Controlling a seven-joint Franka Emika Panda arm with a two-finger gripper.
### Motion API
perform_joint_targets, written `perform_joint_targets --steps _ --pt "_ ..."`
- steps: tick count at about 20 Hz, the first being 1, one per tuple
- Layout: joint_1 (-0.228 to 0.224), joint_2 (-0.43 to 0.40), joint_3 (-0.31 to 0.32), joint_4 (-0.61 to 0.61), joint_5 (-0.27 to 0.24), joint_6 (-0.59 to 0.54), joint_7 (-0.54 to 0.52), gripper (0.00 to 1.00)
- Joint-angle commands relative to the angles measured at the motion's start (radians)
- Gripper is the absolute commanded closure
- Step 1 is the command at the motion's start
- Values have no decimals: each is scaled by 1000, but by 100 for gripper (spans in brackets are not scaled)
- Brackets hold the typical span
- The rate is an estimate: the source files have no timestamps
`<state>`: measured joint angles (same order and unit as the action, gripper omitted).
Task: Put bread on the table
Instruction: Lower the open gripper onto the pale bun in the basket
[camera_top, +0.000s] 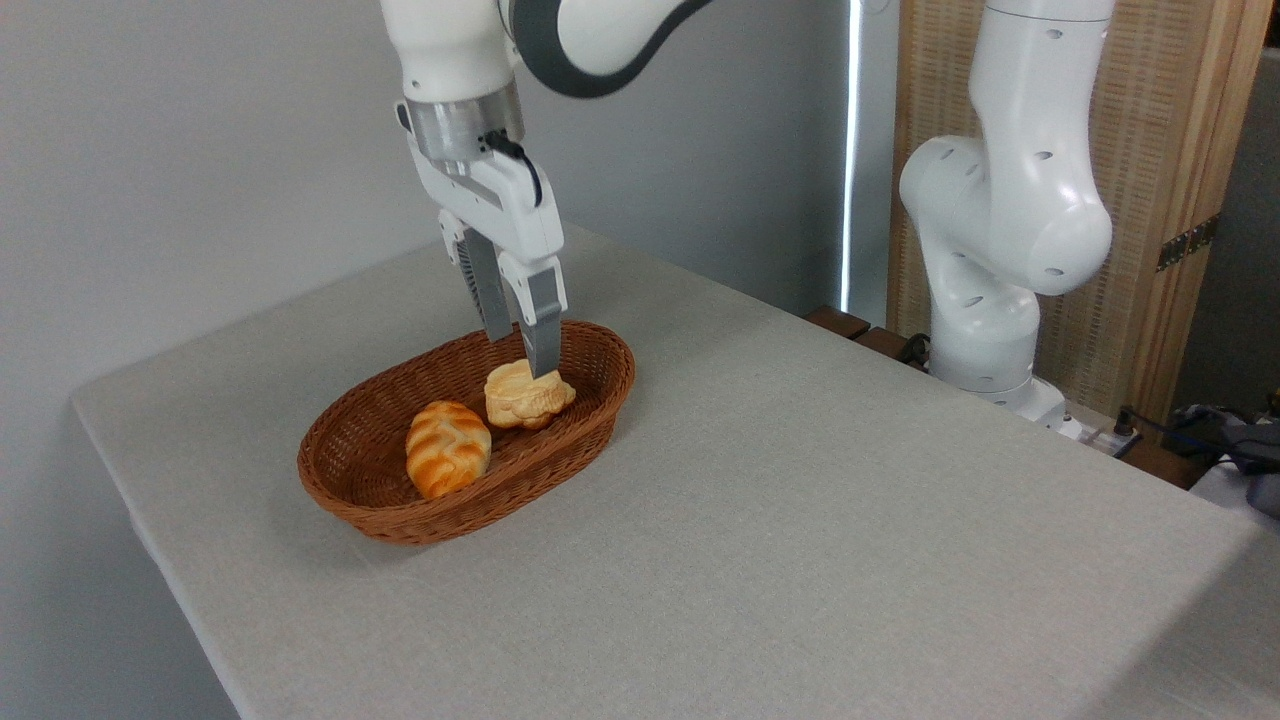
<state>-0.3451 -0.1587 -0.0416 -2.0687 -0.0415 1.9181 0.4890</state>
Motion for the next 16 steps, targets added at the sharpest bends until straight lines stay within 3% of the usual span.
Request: perform_joint_targets --steps 1,6,10,16 --pt "-37 -21 11 -70 -14 82 -14 0" --pt "-37 2 11 -80 -15 91 -12 0" --pt "-63 51 12 -85 -15 168 -27 0" --pt "-63 80 12 -93 -17 260 -105 0"
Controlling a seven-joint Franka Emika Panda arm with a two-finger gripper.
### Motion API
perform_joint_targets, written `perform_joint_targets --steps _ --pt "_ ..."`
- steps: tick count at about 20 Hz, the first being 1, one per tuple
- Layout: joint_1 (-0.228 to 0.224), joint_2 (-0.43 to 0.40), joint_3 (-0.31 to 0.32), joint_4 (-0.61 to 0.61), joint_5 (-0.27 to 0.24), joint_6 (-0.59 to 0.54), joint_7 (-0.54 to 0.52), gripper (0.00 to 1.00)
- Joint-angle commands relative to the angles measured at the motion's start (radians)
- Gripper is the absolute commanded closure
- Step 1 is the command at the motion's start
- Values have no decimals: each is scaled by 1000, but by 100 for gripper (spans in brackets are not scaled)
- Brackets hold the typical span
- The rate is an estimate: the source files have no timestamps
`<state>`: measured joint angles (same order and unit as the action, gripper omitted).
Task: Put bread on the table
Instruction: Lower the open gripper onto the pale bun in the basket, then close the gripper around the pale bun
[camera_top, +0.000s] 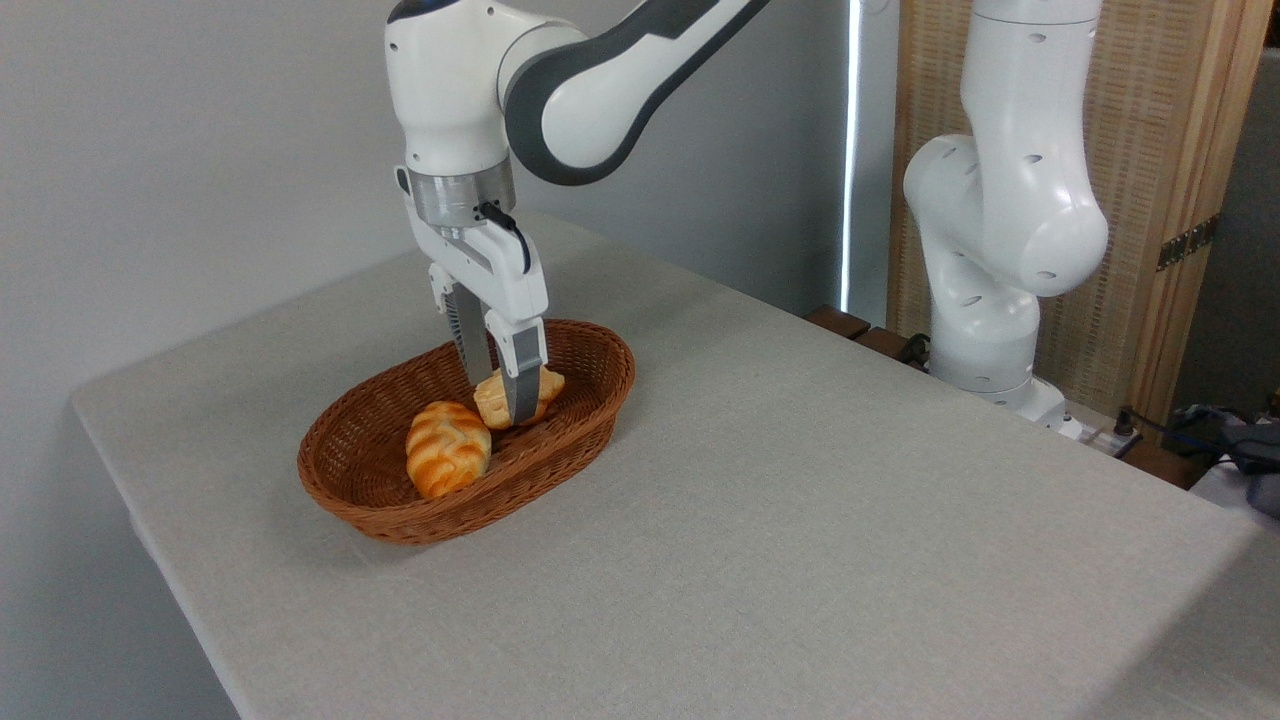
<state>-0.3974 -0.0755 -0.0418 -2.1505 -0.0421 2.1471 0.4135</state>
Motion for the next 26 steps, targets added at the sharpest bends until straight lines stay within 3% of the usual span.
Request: perform_joint_targets --steps 1,9,12,16,20,26 --pt "-11 2 13 -11 -16 33 -32 0" --pt "-11 26 13 -26 -16 16 -90 0" --pt "-11 23 11 -26 -16 -28 -88 6" --pt "-11 19 11 -26 -16 -61 -87 22" --pt "-12 17 11 -26 -42 -62 -84 46" --pt "-12 13 11 -26 -50 -64 -84 58"
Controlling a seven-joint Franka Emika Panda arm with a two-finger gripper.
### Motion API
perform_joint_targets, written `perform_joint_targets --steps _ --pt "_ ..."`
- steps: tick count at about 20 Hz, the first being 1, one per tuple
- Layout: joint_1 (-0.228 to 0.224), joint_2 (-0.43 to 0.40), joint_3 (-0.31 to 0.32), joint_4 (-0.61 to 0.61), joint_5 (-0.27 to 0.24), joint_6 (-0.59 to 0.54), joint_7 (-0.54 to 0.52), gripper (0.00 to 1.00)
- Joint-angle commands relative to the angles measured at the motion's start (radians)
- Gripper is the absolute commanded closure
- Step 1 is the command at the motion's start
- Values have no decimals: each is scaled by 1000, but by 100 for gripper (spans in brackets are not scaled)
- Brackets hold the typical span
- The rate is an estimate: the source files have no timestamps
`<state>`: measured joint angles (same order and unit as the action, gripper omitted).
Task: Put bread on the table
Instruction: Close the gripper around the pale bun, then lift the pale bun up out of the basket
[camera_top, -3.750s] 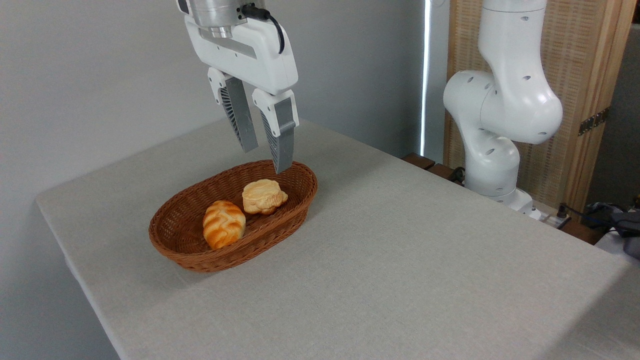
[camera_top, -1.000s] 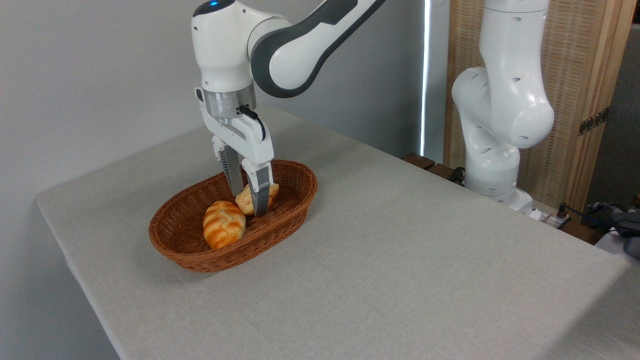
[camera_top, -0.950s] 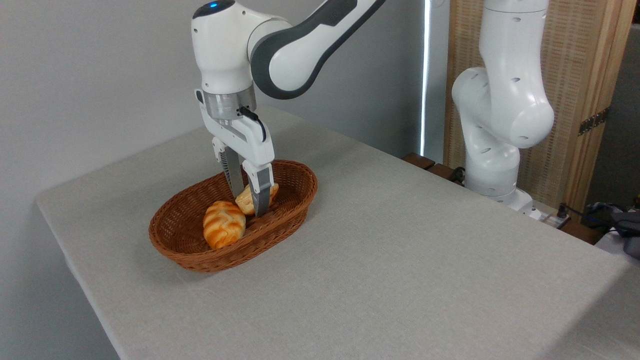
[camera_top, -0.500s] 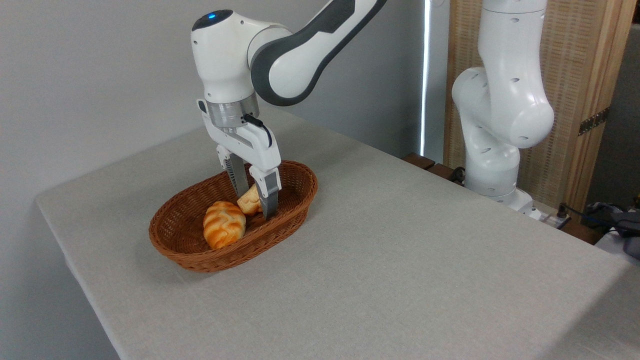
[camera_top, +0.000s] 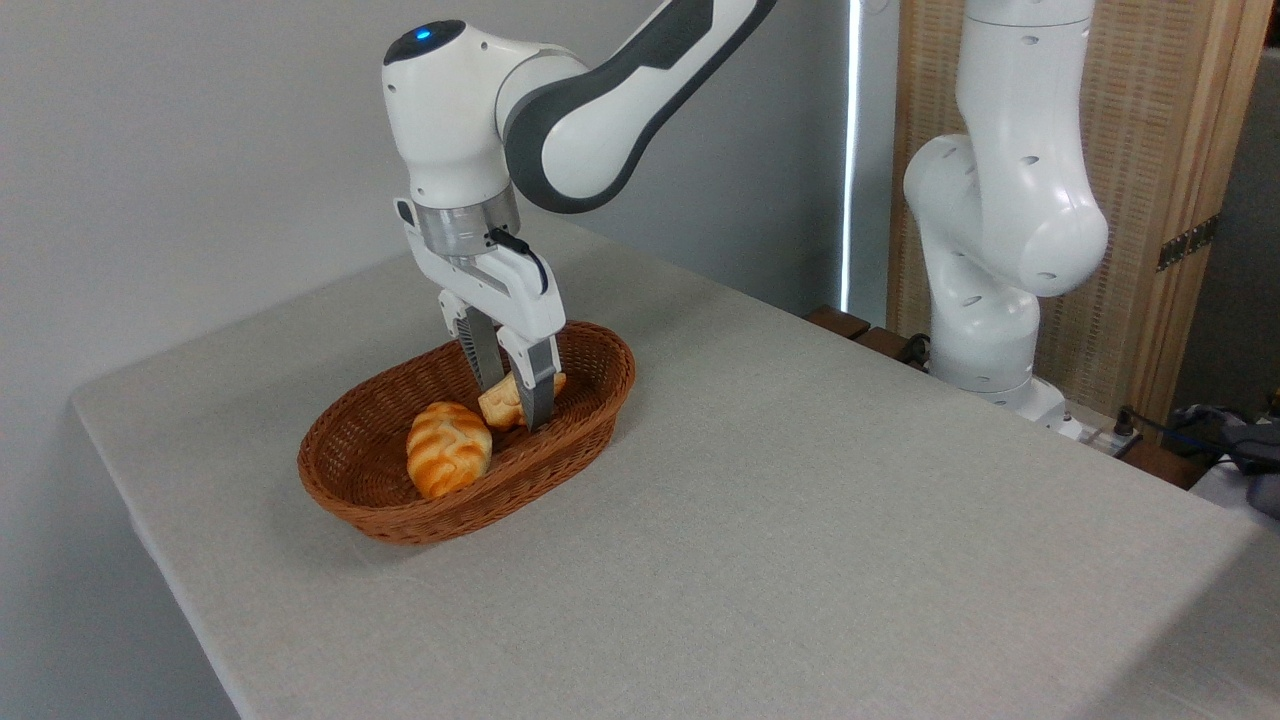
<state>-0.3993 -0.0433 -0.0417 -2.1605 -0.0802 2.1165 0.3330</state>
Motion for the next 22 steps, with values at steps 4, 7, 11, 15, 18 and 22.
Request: perform_joint_targets --steps 4,7,11,15,18,22 --pt "-10 -20 11 -16 -13 -33 -3 60" --pt "-10 -20 11 -16 -13 -33 -2 61" --pt "-9 -20 13 -15 -13 -33 0 64" --pt "-9 -20 14 -15 -13 -33 3 69" --pt "-9 -27 22 -13 -15 -44 4 70" --pt "-4 -44 29 -1 -43 -98 37 70"
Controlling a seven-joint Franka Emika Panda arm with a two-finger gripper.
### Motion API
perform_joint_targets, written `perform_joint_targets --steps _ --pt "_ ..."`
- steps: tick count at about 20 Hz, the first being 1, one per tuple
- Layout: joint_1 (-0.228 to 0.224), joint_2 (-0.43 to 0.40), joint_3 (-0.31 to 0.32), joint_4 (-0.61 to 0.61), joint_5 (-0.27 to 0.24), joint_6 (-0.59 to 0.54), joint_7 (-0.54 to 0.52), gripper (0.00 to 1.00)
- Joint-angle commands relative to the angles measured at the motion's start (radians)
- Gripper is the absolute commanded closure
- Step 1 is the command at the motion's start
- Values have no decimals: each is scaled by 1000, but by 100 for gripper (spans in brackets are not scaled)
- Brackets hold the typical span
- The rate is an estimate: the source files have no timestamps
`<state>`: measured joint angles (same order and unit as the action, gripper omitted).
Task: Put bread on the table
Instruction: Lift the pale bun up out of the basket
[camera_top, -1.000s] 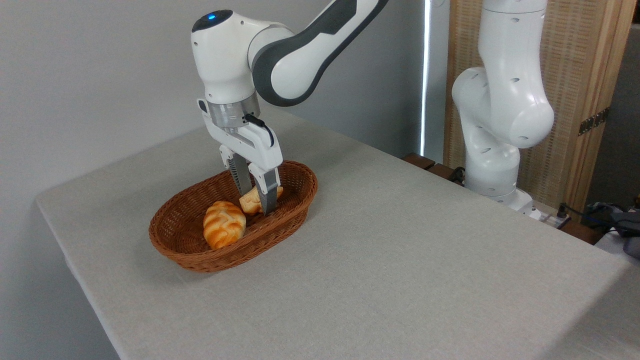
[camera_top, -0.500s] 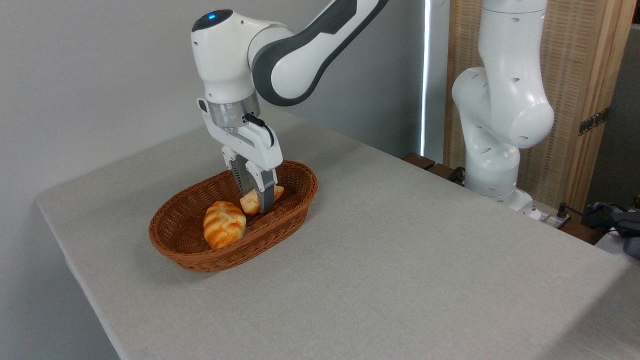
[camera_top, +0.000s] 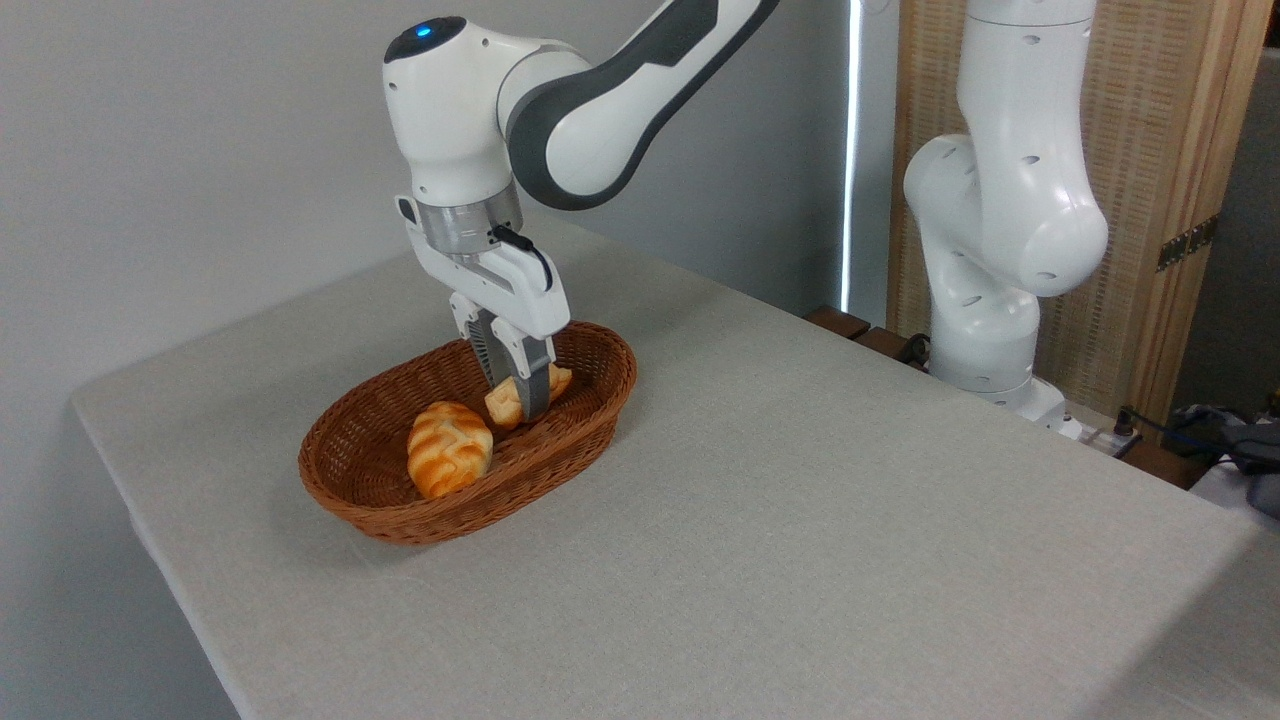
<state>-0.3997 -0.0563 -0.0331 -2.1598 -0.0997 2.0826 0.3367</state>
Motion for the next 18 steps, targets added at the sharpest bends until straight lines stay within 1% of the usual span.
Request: perform_joint_targets --steps 1,4,7,8,9,10,11,13,15,17,18 --pt "-4 -36 25 6 -23 -84 33 70" --pt "-1 -46 38 57 -21 -188 50 70" --pt "-1 -51 84 116 -28 -208 48 70" --pt "-1 -51 99 150 -26 -234 50 70" --pt "1 -51 113 185 -14 -269 54 70" --pt "2 -51 125 227 -12 -300 73 70" --pt "4 -51 148 263 0 -324 100 70" --pt "4 -51 194 316 66 -343 139 70" --pt "5 -50 211 325 142 -341 165 70" --pt "5 -47 233 325 192 -331 194 70" --pt "5 -47 234 325 218 -325 230 70"
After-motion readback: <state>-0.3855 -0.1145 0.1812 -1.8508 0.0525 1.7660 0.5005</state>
